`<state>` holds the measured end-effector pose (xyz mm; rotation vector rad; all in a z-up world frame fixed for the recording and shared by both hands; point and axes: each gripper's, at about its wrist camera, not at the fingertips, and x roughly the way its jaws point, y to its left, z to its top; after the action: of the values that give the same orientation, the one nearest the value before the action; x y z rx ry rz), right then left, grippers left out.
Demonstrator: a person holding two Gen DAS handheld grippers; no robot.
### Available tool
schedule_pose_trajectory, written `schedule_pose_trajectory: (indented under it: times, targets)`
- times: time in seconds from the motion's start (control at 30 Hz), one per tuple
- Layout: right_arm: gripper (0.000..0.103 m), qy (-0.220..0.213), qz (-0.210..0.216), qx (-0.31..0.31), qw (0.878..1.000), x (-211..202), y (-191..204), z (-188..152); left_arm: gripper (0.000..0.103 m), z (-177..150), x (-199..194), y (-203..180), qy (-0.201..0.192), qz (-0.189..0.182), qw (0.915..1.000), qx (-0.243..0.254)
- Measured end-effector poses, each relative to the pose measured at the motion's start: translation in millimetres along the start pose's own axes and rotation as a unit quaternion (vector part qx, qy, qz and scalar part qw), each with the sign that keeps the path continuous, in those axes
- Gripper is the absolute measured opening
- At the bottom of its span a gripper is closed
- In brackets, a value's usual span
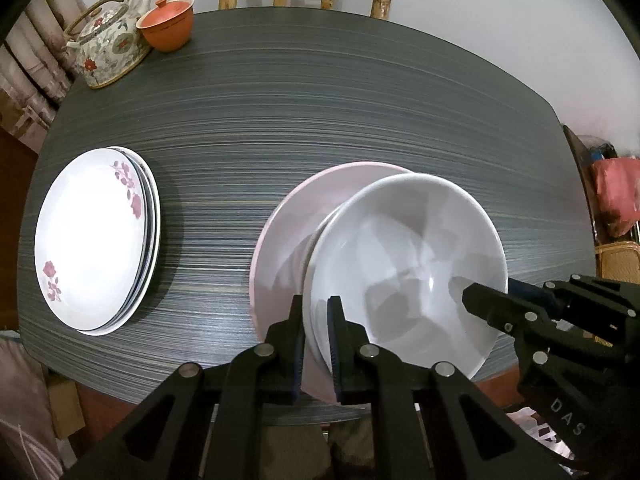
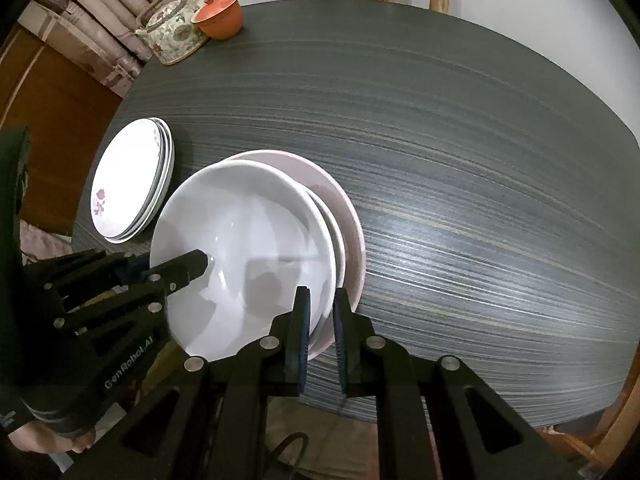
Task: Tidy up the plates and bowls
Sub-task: 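Lower the Dog bowl into the pink bowl with the left tool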
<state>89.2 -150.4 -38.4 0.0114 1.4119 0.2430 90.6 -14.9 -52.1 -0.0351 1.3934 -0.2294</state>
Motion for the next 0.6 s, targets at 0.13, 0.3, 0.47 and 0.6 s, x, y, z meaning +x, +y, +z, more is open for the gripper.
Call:
schedule_pose_trajectory:
  times: [0.13, 0.3, 0.47, 0.6]
  targets:
    - [0.013, 0.002, 0.000, -0.003, 1.000, 1.3, 0.0, 0.7, 0.010, 1.3, -0.1, 2.4, 0.000, 0.001, 1.0000, -0.002]
    - [0.014, 0.000, -0.004, -0.003, 1.000, 0.9, 1.8, 1.2, 0.010, 3.5, -1.8, 3.0, -0.004, 0.007, 1.0000, 0.000]
    - [0.015, -0.002, -0.002, -0.001, 1.000, 3.2, 1.6, 0.5, 0.011, 4.0, -7.2, 6.1, -0.010, 0.005, 0.9999, -0.002]
    - [0.015, -0.006, 0.003, 0.001, 1.000, 2.3, 1.5, 0.0, 0.011, 1.3, -9.4, 5.4, -0.014, 0.007, 0.9999, -0.001]
